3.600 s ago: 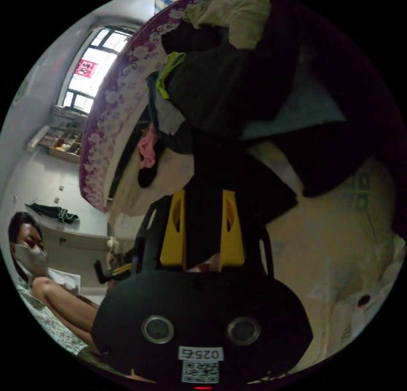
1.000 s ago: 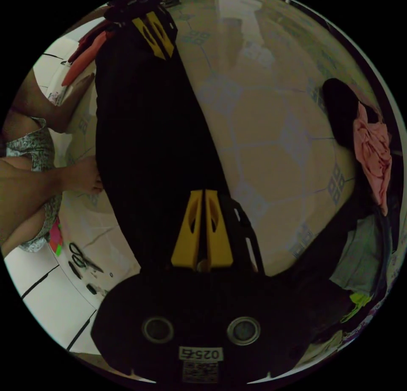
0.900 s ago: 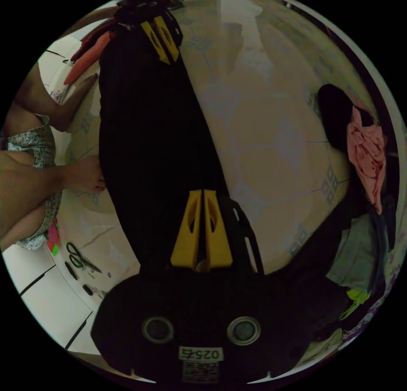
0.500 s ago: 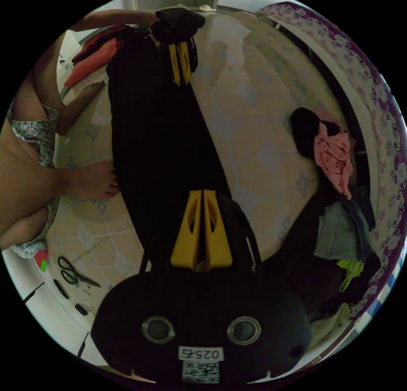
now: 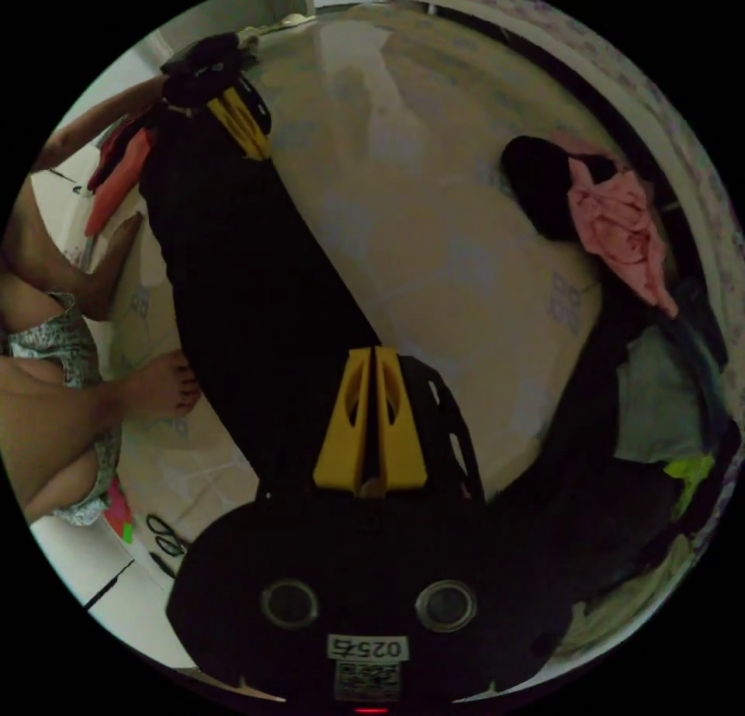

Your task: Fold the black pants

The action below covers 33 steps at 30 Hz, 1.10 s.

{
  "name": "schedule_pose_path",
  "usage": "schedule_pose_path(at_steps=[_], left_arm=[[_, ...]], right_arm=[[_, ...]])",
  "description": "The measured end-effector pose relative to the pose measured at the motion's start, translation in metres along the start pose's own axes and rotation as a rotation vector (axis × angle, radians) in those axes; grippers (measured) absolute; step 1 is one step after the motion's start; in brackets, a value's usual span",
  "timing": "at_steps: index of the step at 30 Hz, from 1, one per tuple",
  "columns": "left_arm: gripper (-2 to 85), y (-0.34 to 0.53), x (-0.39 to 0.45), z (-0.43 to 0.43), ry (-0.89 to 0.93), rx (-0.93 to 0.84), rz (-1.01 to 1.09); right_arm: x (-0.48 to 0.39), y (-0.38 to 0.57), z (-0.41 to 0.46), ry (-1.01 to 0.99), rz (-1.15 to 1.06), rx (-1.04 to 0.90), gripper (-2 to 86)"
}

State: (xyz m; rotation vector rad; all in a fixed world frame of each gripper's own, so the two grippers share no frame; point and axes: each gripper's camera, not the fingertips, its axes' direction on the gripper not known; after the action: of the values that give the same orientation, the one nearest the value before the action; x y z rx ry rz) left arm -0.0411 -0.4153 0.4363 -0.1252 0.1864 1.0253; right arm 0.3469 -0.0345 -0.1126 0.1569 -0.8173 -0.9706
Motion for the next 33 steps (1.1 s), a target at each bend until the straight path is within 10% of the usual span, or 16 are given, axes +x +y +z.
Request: schedule_pose_path(at_steps=[9,15,23,28,33], left_arm=[[-0.7,0.064,-0.034,0.000,0.062,0.217,-0.410],[1.1,-0.011,0.060,0.028,0.199,0.465,-0.214],[1.1,-0.149,0.052,0.082,0.050,0.407,0.027],[1.3,-0.237,-0.002,0.103,0.440,0.325,0.075],[3.0,-0.311,0.008,0.131,0.341,0.206,0.192]], right_arm=[[0.091,0.190,-0.062,-0.149,0.665,0.347,9.3],[0.077,0.379,-0.053,-0.352,1.152,0.464,15.1],[0.042,0.463,-0.057,-0.317,1.227,0.359,18.2],[0.029,0.491,-0.074,-0.207,1.280,0.364,12.8],[0.013,0.536,-0.101,-0.219,1.407,0.442,10.6]])
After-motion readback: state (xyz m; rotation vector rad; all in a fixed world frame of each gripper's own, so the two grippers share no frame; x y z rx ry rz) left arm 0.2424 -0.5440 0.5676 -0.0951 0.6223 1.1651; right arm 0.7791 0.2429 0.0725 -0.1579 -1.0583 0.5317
